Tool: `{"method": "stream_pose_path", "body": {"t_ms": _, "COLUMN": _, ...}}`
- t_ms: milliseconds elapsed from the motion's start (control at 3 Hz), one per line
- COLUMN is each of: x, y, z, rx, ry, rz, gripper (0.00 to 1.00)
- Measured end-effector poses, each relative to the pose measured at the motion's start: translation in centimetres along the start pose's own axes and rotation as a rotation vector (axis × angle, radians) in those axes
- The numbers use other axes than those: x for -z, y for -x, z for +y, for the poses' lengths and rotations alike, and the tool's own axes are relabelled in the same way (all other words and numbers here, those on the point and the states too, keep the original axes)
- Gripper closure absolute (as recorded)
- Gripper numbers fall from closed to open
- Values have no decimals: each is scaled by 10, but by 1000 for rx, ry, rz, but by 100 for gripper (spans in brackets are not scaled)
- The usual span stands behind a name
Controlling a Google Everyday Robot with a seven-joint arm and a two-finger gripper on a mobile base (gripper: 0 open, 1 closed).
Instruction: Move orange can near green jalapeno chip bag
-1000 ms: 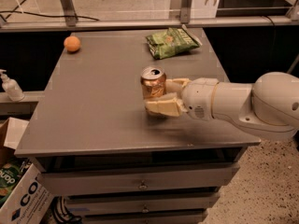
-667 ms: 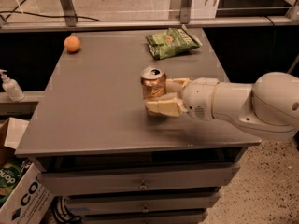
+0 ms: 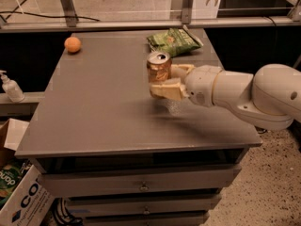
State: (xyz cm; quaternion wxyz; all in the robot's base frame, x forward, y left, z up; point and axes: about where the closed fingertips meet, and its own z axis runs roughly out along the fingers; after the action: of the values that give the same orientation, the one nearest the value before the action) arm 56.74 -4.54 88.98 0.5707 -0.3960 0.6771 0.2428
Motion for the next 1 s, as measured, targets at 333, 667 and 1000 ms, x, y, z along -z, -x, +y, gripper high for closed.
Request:
{"method": "stream_pose_path", "body": {"t_ms": 333, "x": 3, "y": 12, "z": -58, "rx": 16, "ry": -122, "rz": -35, "gripper": 100}}
{"method": "stream_pose_path", "body": {"t_ms": 667, "x": 14, "y": 13, "z": -115, "rx": 3, "ry": -248, "rz": -42, "gripper": 100}}
{"method": "stream_pose_path", "body": {"t_ms": 1000, "x": 25, "y": -2, "z": -157, "rx": -46, "ry": -340, "rz": -33, "gripper": 100}}
